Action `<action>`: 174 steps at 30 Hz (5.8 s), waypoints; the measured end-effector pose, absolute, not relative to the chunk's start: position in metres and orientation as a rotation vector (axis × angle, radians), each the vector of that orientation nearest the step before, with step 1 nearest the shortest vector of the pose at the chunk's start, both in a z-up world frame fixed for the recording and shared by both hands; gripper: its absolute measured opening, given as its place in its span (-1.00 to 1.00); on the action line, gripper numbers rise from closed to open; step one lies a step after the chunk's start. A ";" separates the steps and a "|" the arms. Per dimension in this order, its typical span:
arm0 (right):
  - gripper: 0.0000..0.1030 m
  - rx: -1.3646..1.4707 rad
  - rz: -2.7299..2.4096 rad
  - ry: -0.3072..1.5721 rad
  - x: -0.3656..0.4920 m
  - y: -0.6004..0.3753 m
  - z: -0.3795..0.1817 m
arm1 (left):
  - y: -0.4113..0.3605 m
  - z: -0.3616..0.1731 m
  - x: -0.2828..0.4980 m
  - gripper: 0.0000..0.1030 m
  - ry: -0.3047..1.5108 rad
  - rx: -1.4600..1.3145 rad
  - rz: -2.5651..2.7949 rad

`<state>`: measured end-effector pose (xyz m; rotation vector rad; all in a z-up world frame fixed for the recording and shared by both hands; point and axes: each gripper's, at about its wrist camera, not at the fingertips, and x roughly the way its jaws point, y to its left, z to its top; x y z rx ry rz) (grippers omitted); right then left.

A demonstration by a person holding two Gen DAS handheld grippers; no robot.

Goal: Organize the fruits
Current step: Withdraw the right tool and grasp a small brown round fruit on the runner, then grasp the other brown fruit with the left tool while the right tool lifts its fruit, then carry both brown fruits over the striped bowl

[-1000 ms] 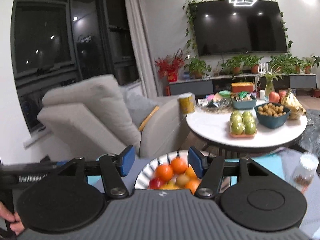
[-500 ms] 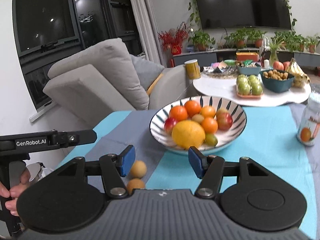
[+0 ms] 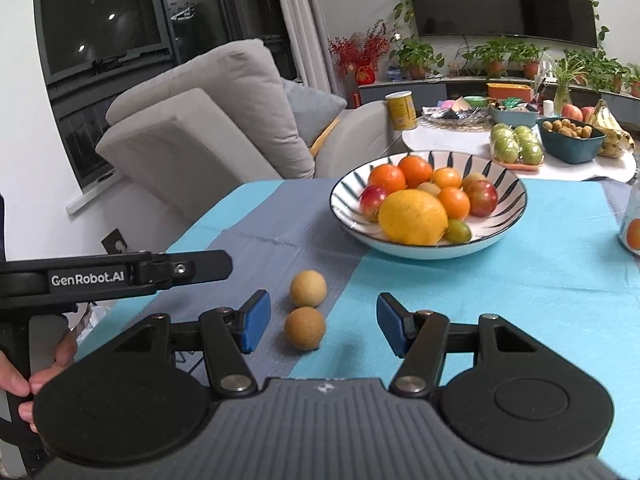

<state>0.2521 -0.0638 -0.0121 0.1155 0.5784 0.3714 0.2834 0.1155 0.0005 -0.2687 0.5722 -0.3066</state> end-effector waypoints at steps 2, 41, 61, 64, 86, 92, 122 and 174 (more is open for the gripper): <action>0.18 0.113 0.375 0.587 0.252 -0.061 -0.015 | 0.115 0.000 0.283 -0.12 0.576 -0.273 -0.313; 0.17 0.170 0.210 0.639 0.244 -0.115 -0.011 | 0.037 -0.020 0.313 -0.23 0.636 -0.111 -0.328; 0.17 0.188 0.189 0.616 0.235 -0.125 -0.004 | 0.025 -0.011 0.295 -0.53 0.608 -0.072 -0.315; 0.17 0.196 0.190 0.618 0.234 -0.127 -0.004 | 0.022 -0.003 0.291 -0.53 0.584 -0.058 -0.322; 0.17 0.178 0.159 0.561 0.226 -0.137 0.012 | 0.001 0.034 0.274 -0.53 0.488 -0.032 -0.370; 0.17 0.176 0.169 0.547 0.227 -0.137 0.016 | -0.002 0.039 0.275 -0.53 0.476 -0.019 -0.375; 0.17 0.116 0.170 0.507 0.252 -0.137 0.036 | 0.001 0.062 0.298 -0.52 0.440 -0.013 -0.379; 0.17 0.068 0.165 0.429 0.279 -0.131 0.065 | 0.032 0.077 0.319 -0.52 0.367 -0.121 -0.351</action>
